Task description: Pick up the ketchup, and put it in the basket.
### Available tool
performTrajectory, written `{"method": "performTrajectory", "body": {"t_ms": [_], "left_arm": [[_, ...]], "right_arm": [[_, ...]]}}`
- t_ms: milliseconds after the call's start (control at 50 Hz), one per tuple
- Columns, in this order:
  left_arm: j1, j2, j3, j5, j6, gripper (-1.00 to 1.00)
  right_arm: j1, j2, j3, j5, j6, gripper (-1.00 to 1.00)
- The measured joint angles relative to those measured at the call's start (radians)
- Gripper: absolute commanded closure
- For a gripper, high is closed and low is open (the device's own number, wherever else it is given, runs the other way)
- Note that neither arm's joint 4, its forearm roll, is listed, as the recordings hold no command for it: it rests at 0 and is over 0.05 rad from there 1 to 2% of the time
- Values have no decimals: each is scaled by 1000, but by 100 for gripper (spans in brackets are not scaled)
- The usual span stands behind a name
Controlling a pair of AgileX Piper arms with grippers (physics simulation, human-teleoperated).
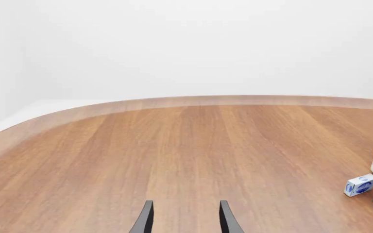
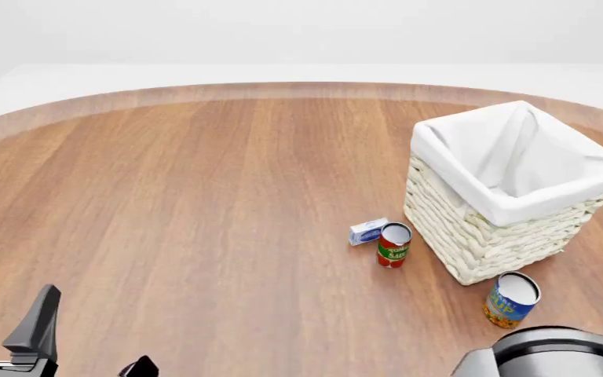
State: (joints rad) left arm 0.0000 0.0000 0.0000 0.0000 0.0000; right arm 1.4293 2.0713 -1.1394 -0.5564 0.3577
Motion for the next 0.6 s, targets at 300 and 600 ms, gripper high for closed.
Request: {"method": "performTrajectory", "body": {"t_ms": [300,600], "left_arm": [[0,0,0,0,0,-100],[0,0,0,0,0,-100]], "right_arm": [[-11,18,-33,4,-8,100],[-16,18,-38,7,-14,100]]}}
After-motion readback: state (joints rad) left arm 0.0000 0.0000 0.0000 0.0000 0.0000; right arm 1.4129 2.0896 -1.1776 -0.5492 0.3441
